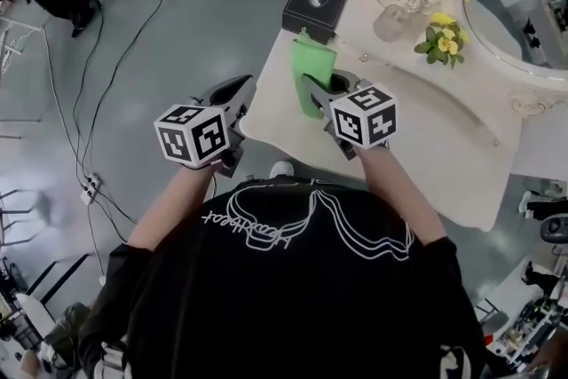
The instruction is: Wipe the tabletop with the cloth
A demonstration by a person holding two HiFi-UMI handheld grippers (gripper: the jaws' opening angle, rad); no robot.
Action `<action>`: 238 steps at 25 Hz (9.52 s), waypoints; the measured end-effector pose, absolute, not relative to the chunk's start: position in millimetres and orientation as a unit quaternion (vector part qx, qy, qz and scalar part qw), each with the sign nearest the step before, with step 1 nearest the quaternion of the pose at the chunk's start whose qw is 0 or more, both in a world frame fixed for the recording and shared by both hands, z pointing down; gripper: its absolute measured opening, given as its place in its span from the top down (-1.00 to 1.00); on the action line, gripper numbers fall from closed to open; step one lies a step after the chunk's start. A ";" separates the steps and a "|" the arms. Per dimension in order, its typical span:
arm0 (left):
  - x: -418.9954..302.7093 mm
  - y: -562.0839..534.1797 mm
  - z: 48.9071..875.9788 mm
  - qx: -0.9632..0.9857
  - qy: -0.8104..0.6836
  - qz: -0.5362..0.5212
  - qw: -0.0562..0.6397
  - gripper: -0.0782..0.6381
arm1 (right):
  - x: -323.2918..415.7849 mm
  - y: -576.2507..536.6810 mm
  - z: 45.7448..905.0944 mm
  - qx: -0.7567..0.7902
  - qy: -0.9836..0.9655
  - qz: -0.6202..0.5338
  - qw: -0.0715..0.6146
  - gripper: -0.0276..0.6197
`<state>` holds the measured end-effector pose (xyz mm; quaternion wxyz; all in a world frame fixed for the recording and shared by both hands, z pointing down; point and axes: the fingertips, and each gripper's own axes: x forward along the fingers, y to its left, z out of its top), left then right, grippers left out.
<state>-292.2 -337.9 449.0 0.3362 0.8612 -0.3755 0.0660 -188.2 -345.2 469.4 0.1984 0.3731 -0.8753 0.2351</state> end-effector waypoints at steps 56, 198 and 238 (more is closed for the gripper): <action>-292.8 -349.9 500.4 0.839 -0.376 0.111 0.376 0.77 | -185.2 -397.3 574.9 0.407 -0.807 0.234 0.358 0.73; 108.9 -119.1 491.0 0.881 -0.268 0.156 0.358 0.77 | 294.4 -168.8 572.9 0.548 -0.722 0.270 0.324 0.74; 202.2 -83.2 497.7 0.897 -0.197 0.198 0.344 0.77 | 444.3 -87.5 573.8 0.632 -0.650 0.304 0.292 0.74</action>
